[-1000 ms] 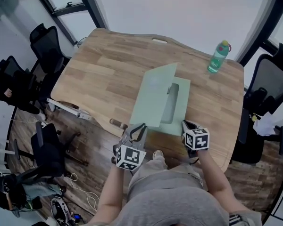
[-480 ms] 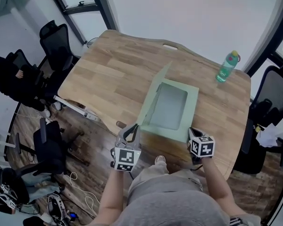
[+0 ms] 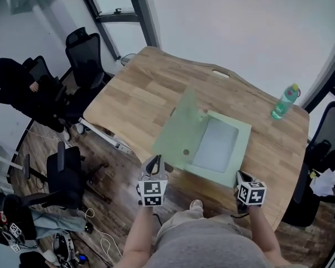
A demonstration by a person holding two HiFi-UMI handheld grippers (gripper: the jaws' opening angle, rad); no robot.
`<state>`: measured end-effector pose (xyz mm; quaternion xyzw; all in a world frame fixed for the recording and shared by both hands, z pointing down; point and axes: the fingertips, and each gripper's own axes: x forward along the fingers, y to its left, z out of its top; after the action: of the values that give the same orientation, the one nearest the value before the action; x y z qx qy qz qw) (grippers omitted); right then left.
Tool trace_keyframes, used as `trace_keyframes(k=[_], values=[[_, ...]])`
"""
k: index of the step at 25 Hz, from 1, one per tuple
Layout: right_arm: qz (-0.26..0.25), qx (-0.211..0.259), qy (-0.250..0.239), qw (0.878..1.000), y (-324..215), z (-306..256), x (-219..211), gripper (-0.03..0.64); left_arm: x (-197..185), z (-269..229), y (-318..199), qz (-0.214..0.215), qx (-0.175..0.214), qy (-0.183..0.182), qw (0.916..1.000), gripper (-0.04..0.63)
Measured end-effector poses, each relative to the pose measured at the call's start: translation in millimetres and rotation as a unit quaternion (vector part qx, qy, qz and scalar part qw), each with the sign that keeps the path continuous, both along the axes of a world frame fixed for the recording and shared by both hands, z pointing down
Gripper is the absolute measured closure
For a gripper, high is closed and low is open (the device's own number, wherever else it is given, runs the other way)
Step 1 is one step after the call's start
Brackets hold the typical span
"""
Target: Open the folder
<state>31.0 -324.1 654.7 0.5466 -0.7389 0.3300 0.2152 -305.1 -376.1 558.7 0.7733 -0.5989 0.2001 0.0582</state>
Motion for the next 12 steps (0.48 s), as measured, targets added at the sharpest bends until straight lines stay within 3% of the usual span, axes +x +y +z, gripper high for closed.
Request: trace_keyframes(k=[8,12], values=[[0.006,-0.008,0.012,1.000,1,0,-1,0.612,-53,31,-22,-0.086,-0.024,0.040,0.9952,0.512],[0.012,-0.011,0.013,1.000,0,0,-1,0.612,-67,54,-34,-0.105,-0.050,0.052,0.9918,0.440]])
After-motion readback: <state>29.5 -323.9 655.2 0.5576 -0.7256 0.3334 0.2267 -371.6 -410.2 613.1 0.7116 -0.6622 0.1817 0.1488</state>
